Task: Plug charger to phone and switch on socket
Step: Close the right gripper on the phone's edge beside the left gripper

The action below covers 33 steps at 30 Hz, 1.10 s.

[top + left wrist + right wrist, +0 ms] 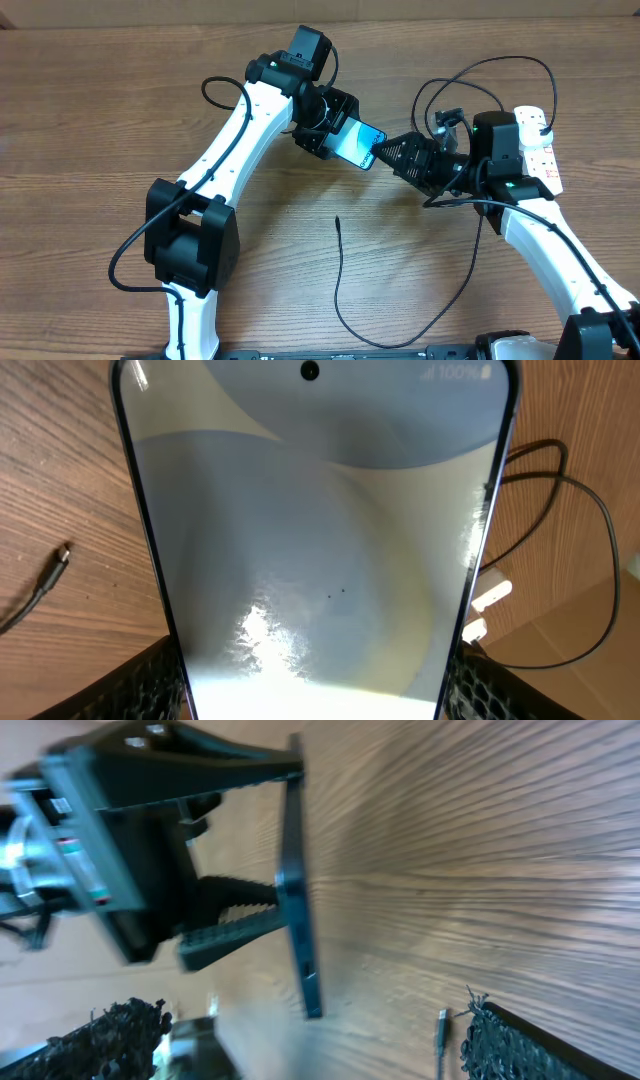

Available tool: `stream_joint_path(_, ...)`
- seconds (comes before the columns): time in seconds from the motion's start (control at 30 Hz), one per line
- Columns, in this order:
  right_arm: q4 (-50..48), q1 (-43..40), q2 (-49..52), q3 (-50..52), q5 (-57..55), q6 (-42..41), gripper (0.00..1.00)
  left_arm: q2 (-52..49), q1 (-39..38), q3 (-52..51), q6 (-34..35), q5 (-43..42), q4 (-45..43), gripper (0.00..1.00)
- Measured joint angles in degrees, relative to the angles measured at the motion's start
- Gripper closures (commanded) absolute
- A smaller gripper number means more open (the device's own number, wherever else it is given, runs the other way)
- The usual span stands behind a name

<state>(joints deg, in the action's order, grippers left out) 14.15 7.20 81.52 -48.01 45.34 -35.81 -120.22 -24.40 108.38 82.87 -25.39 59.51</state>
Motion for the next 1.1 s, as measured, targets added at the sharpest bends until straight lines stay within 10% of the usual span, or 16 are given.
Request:
stream_joint_path(0.8, -0.7, 4.7, 0.0, 0.0, -13.4, -0.2, 0.17, 0.0, -5.2, 0.0, 1.8, -2.7, 0.3, 0.96)
stream_joint_path(1.1, -0.6, 4.7, 0.0, 0.0, -14.1, -0.4, 0.43, 0.0, -6.8, 0.0, 2.8, -2.4, -1.0, 0.96)
